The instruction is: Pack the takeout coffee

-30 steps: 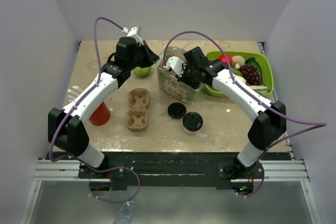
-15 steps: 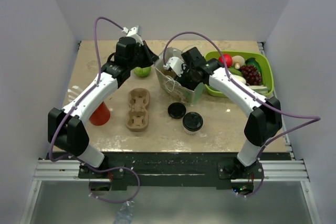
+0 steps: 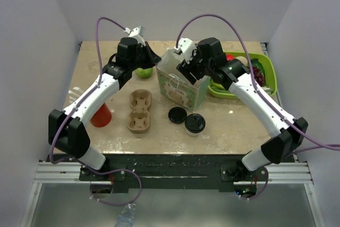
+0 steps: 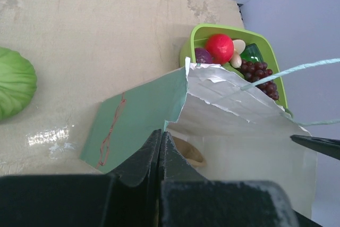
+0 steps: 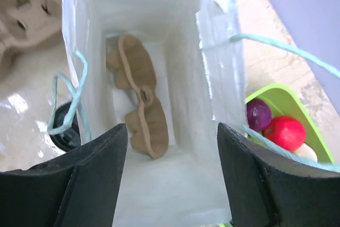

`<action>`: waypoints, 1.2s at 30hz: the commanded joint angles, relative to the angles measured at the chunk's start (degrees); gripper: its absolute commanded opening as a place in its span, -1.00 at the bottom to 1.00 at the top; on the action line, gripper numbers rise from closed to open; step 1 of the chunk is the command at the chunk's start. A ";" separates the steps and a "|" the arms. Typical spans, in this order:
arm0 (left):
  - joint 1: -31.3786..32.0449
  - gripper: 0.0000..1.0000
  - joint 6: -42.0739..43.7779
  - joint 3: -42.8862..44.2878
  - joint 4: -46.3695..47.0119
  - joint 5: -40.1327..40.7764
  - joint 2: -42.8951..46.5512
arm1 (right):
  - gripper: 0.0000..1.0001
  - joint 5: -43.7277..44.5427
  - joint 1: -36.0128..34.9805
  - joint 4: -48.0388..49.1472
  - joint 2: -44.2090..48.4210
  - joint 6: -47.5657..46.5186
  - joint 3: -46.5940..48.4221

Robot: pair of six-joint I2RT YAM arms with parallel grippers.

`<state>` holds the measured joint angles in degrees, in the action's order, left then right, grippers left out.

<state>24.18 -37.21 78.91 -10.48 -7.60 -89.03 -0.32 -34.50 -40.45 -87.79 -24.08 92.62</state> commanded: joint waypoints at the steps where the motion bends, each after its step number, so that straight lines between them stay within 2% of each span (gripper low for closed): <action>1: 0.16 -1.00 0.74 1.77 1.16 -1.37 1.76 | 0.41 -1.09 0.05 4.15 2.62 6.31 2.83; 7: 0.16 -1.00 0.82 1.86 0.37 0.03 2.11 | 0.43 0.05 -0.04 5.02 3.76 12.82 3.45; 11: 0.16 -1.00 0.74 1.77 0.20 1.00 2.20 | 0.62 4.09 0.05 8.27 6.57 18.87 1.51; 12: 0.16 -1.00 0.65 1.86 0.20 1.18 2.11 | 0.75 4.79 0.14 8.97 7.45 19.76 0.64; 15: 0.16 -1.00 0.65 2.38 0.02 1.44 1.59 | 0.96 6.47 0.14 12.84 11.49 22.22 -2.34; 21: 0.16 -1.00 0.65 3.35 -0.59 2.14 0.97 | 0.96 9.53 0.14 19.18 19.48 25.56 -7.80; 29: 0.16 -1.00 0.91 4.49 -1.65 3.20 0.53 | 0.96 13.15 0.14 11.10 20.47 30.13 -5.26; 36: 0.16 -1.00 1.44 4.84 -2.18 3.20 0.62 | 0.96 9.47 0.14 8.46 19.24 29.61 -4.12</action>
<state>24.18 -36.93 80.93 -13.10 -4.86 -89.03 10.90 -34.46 -30.48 -68.29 4.56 85.80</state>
